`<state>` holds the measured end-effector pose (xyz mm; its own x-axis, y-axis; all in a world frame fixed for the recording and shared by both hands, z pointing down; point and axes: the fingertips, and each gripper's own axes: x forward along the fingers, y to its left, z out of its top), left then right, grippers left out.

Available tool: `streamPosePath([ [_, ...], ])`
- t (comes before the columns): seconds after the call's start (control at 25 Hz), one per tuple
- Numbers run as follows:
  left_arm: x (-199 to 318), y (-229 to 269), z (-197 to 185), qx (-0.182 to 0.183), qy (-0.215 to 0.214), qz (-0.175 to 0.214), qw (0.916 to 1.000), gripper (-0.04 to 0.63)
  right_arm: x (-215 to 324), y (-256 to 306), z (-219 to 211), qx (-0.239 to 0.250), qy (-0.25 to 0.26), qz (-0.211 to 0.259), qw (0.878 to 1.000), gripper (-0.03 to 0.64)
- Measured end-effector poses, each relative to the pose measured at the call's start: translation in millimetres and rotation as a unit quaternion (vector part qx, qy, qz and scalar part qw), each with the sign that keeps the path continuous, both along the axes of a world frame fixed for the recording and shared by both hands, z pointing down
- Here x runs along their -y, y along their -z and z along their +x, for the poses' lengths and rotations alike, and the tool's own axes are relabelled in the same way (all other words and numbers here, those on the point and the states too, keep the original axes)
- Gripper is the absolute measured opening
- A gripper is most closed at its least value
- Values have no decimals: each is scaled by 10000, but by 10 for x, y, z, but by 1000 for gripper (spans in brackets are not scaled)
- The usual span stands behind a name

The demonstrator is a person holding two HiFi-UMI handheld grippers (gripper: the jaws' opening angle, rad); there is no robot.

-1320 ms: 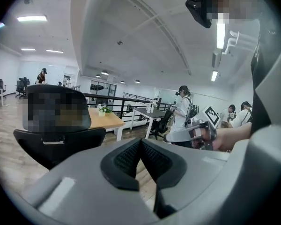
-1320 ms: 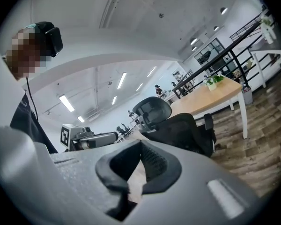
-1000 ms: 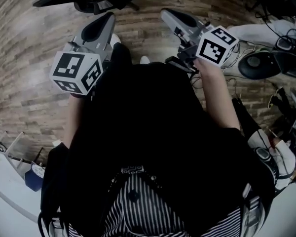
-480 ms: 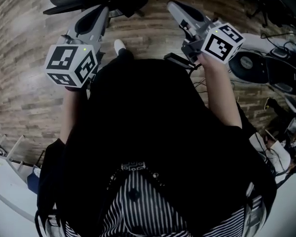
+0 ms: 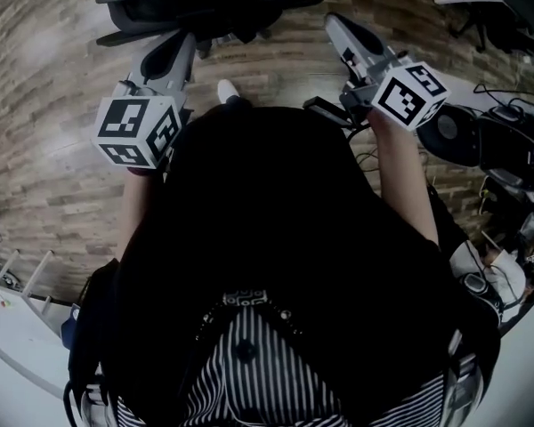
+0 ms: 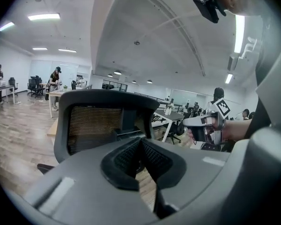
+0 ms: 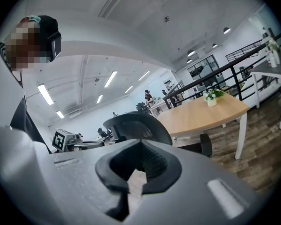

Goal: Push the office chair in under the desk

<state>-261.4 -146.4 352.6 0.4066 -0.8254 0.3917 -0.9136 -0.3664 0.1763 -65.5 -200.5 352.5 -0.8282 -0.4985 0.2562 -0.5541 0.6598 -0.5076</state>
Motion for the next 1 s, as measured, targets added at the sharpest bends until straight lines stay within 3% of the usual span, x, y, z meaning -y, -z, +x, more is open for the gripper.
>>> streamPosePath([
  [0.32,255,-75,-856,-23,140,-144,9998,3,309,30,-605,-318,-307,107,9990,3],
  [0.4,296,8,-987,-148,254,-64,9995,3,390,93,-691,-378,-331,253,9984,6],
  [0.44,322,90,-1042,-220,359,88,9991,16,421,118,-715,-423,-337,310,9981,46],
  [0.48,356,174,-1094,-234,474,277,9982,121,456,124,-728,-462,-351,334,9978,62],
  [0.6,450,204,-1279,16,776,419,9961,266,564,11,-734,-449,-432,167,9979,131],
  [0.72,465,140,-1462,49,976,251,9949,313,599,-55,-735,-380,-484,11,9981,179],
  [0.8,513,133,-1529,103,994,206,9948,320,666,-34,-755,-451,-472,125,9978,205],
  [1.0,631,157,-1662,518,1262,193,9905,414,839,32,-795,-679,-283,437,9963,295],
])
